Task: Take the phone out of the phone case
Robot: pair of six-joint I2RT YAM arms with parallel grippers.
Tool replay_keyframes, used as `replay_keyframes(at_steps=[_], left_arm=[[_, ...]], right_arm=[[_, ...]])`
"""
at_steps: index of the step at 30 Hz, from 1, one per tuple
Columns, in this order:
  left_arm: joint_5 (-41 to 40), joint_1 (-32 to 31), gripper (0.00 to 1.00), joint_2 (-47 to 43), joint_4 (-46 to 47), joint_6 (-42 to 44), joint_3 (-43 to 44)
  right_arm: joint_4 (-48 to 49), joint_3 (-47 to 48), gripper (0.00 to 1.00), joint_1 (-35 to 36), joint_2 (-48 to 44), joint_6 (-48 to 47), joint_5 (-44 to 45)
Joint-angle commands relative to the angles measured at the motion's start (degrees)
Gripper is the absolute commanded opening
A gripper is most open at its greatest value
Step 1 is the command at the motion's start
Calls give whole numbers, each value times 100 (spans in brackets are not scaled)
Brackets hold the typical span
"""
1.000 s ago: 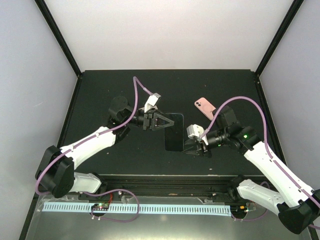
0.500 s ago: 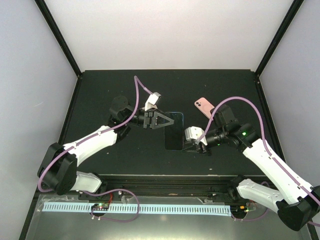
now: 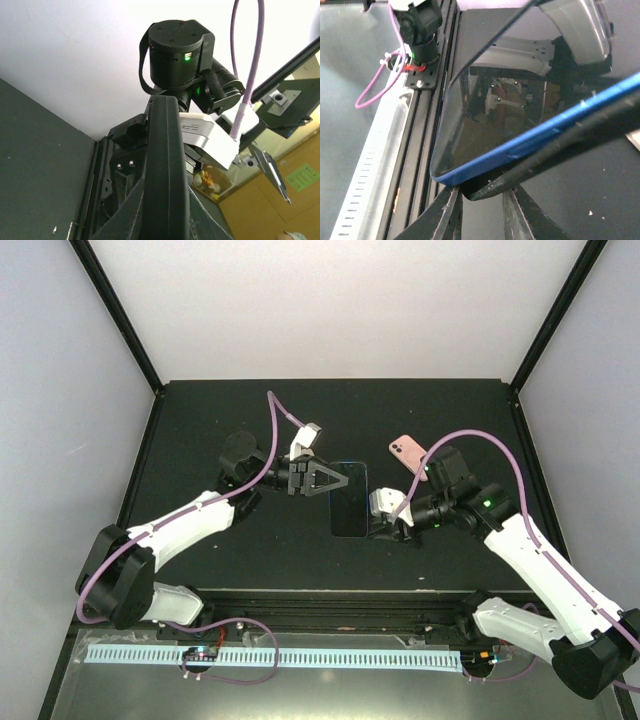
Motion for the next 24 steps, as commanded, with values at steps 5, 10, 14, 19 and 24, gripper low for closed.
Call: replay_keyframes(at_steps=[5,10,14,19,24], left_arm=[[636,-257,2,-105,160,-373,161],[655,-302,2,-115,155,-349,145],[635,-304,1,-115,-117,-155,161],[474,-300,1,-119,-825,316,243],[212,-256,2,-145,-1255,637,239]], right_arm=[[2294,220,22,-820,669,1796,-398],[2802,273,24,-829,1050,2412,-717],[3042,347,30,-859,1046,2913,-1135],[3358,358,50,-1003,964,3500,-2198],[3273,361,53,-1011,995,3589,-2668]])
